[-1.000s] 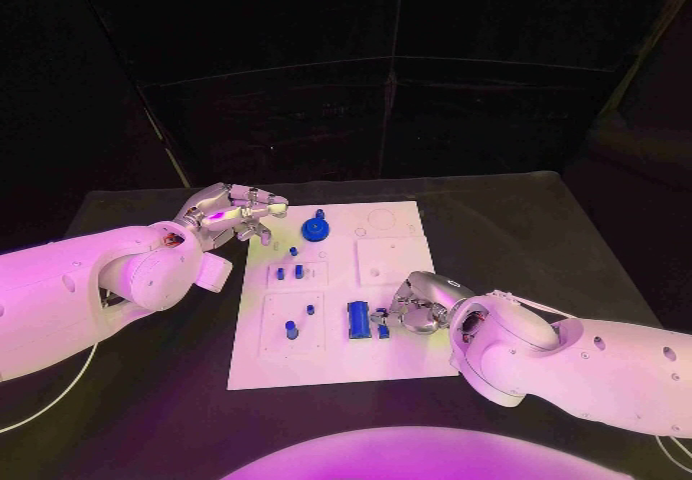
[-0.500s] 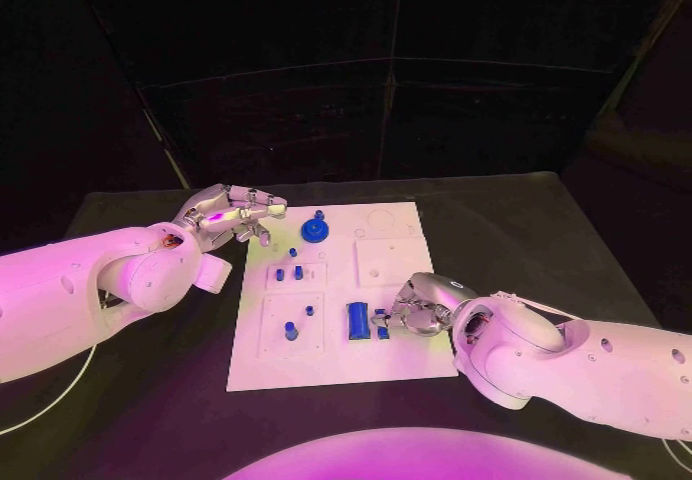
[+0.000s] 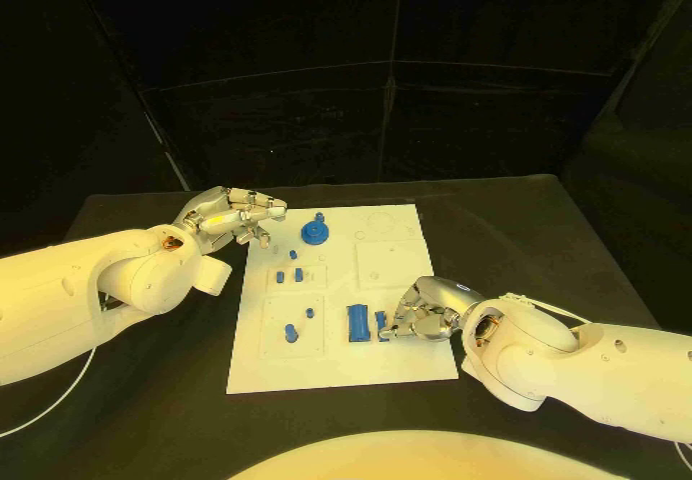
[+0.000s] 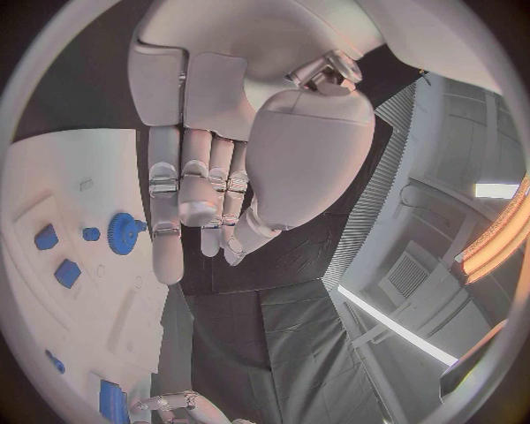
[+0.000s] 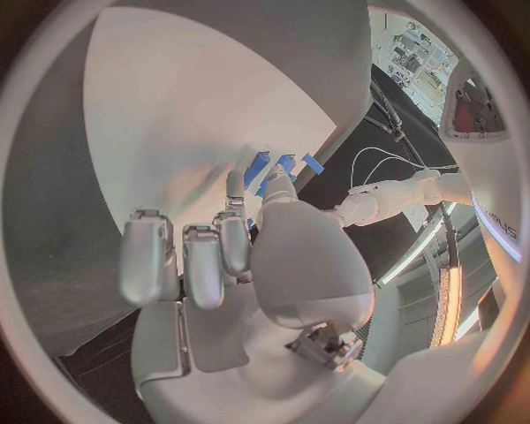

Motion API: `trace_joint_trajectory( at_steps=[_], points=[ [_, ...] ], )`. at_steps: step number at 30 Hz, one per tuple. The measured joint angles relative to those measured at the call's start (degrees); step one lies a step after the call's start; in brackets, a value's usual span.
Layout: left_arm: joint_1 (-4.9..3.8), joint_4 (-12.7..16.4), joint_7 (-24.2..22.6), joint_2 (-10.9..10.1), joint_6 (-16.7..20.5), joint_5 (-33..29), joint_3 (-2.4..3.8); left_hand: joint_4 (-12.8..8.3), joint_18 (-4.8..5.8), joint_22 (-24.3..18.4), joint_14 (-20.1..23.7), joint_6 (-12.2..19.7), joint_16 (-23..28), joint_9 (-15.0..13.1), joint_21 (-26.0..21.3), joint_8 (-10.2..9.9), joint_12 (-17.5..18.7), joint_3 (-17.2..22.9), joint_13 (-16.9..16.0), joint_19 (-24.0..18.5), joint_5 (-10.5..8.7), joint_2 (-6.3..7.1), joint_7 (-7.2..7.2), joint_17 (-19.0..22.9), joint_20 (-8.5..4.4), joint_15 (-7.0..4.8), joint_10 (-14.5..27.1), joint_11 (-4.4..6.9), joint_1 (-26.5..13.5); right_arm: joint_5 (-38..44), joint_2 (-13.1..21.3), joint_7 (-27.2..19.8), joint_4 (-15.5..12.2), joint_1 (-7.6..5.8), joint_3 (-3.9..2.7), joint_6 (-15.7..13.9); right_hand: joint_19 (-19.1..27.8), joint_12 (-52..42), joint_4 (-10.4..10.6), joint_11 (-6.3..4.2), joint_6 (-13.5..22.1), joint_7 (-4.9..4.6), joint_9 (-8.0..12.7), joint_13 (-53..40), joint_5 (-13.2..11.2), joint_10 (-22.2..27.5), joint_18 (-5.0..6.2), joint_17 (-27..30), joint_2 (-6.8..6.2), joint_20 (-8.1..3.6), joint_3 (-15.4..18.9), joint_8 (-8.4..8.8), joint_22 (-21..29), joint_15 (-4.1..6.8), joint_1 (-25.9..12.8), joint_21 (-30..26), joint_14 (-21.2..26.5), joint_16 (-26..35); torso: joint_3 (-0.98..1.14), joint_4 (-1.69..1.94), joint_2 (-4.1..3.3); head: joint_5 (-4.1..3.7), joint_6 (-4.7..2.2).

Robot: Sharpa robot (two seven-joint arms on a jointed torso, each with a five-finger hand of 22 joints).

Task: Assemble the parts on the task board

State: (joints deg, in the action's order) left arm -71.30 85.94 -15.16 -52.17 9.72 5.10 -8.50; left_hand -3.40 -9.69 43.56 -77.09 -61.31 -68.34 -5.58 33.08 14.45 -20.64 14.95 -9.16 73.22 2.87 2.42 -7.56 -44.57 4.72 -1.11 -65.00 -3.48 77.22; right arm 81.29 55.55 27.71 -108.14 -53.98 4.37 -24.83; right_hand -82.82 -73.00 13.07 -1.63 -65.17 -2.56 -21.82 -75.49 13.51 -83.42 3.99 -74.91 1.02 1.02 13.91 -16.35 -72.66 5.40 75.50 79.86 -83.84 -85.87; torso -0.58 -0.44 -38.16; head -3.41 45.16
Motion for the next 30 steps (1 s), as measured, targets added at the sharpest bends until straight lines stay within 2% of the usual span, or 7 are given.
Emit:
trace_joint_trajectory(
  at_steps=[8, 13, 15, 21, 24, 27, 30],
  points=[
    [0.0, -0.1, 0.0, 0.1, 0.0, 0.0, 0.0, 0.0, 0.0, 0.0, 0.0, 0.0, 0.0, 0.0, 0.0, 0.0, 0.0, 0.0, 0.0, 0.0, 0.0, 0.0, 0.0, 0.0, 0.0, 0.0, 0.0, 0.0, 0.0, -0.1, -0.9, -0.8, 1.0, 0.0, 0.0, 1.0, 0.0, 0.0, -0.2, 0.0, 0.0, 0.0, -0.1, -0.5, -0.2, 0.0, 0.0, 0.0, 0.2, 0.0, -0.2, 0.0, 0.0, -0.02, 0.7, 0.0, 0.0, 0.0, 0.02, 0.0, -0.07, 0.02, 0.01],
    [0.01, -0.1, 0.0, 0.2, 0.0, 0.0, 0.0, 0.0, 0.0, 0.0, 0.0, 0.0, 0.0, 0.0, 0.0, 0.0, 0.0, 0.0, 0.0, 0.0, 0.0, 0.0, 0.0, 0.0, 0.0, 0.0, 0.0, 0.0, 0.0, 0.3, -1.8, -0.7, 1.9, 0.01, 0.0, 1.6, 0.0, 0.0, -1.1, 0.02, 0.0, 0.0, -0.2, -2.2, -0.2, 0.0, 0.0, 0.0, 0.59, 0.0, -0.4, 0.0, 0.0, -0.2, 1.8, 0.0, 0.0, 0.0, 0.02, 0.05, -0.08, -0.04, 0.01],
    [0.01, -0.2, 0.0, 0.2, 0.0, 0.0, 0.0, 0.0, 0.0, 0.0, 0.0, 0.0, 0.0, 0.0, 0.0, 0.0, 0.0, 0.0, 0.0, 0.0, 0.0, 0.0, 0.0, 0.0, 0.0, 0.0, 0.0, 0.0, 0.0, 0.5, -1.8, -0.5, 2.0, 0.01, 0.0, 1.7, 0.0, 0.0, -1.1, 0.33, 0.0, 0.0, -0.2, -3.7, -0.2, 0.3, 0.0, 0.0, 0.97, 0.0, -0.5, -0.01, 0.0, -0.22, 2.2, 0.0, 0.0, 0.0, 0.02, 0.05, -0.08, -0.04, 0.02],
    [0.01, -0.4, 0.0, 0.2, 0.0, 0.0, 0.0, 0.0, 0.0, 0.0, 0.0, 0.0, 0.0, 0.0, 0.0, 0.0, 0.0, 0.0, 0.0, 0.0, 0.0, 0.0, 0.0, 0.0, 0.0, 0.0, 0.0, 0.0, 0.0, 1.1, -1.7, -0.3, 0.8, 0.01, 0.0, 1.5, 0.0, -0.1, -1.1, 0.33, 0.0, -0.01, -0.2, -4.2, -0.2, 0.3, 0.0, 0.0, 1.13, 0.0, -0.5, -0.01, 0.0, -0.31, 2.3, 0.0, 0.1, 0.0, 0.05, 0.05, -0.08, 0.14, 0.05],
    [0.01, -0.5, 0.0, 0.2, 0.0, 0.0, 0.0, 0.0, 0.0, 0.0, 0.0, 0.0, 0.0, 0.0, 0.0, 0.0, 0.0, 0.0, 0.0, 0.0, 0.0, 0.0, 0.0, 0.0, 0.0, 0.0, 0.0, 0.0, 0.0, 1.1, -0.9, -0.8, -0.1, 0.01, 0.0, 1.1, 0.2, -0.1, -0.9, 0.33, 0.0, -0.01, -0.2, -4.2, 1.3, 0.3, 0.0, 0.0, 1.11, 0.21, 0.7, -0.01, 0.3, -0.31, 2.3, -0.2, 0.1, 0.3, 0.06, 0.01, -0.06, 0.16, -0.04],
    [0.02, -0.6, 0.0, 0.3, 0.0, 0.0, -0.01, 0.1, 0.0, 0.0, 0.0, 0.0, 0.0, 0.0, 0.0, 0.0, 0.0, 0.1, 0.0, 0.0, 0.0, 0.0, 0.0, 0.0, 0.0, 0.02, 0.0, 0.0, 0.0, 0.2, 0.1, -2.0, -0.8, 0.01, -0.03, 0.6, 1.3, 1.6, -0.7, 0.32, 0.5, -0.44, -0.2, -4.2, 2.0, 0.3, 0.0, 0.0, -0.41, 0.37, 1.9, 0.61, 2.1, -0.31, 1.6, -1.6, 0.1, 1.4, 0.05, -0.01, 0.05, 0.16, -0.13],
    [0.02, -0.6, 0.0, 0.3, 0.0, 0.0, -0.01, 0.2, 0.0, 0.0, 0.2, 0.0, 0.0, 0.0, 0.0, 0.0, 0.0, 0.2, 0.0, 0.0, 0.0, 0.0, -0.02, 0.1, 0.0, 0.21, 0.0, 0.0, 0.0, -2.2, 1.0, -4.2, -0.9, -0.04, -0.21, -0.1, 2.8, 4.5, -0.4, 0.73, 1.6, -0.95, -0.1, -4.2, 3.0, 1.4, 0.0, 0.0, -0.97, 0.58, 2.1, 1.23, 5.2, -0.51, 1.0, -3.6, -0.1, 2.9, 0.0, -0.01, 0.21, 0.03, -0.41]
  ],
)
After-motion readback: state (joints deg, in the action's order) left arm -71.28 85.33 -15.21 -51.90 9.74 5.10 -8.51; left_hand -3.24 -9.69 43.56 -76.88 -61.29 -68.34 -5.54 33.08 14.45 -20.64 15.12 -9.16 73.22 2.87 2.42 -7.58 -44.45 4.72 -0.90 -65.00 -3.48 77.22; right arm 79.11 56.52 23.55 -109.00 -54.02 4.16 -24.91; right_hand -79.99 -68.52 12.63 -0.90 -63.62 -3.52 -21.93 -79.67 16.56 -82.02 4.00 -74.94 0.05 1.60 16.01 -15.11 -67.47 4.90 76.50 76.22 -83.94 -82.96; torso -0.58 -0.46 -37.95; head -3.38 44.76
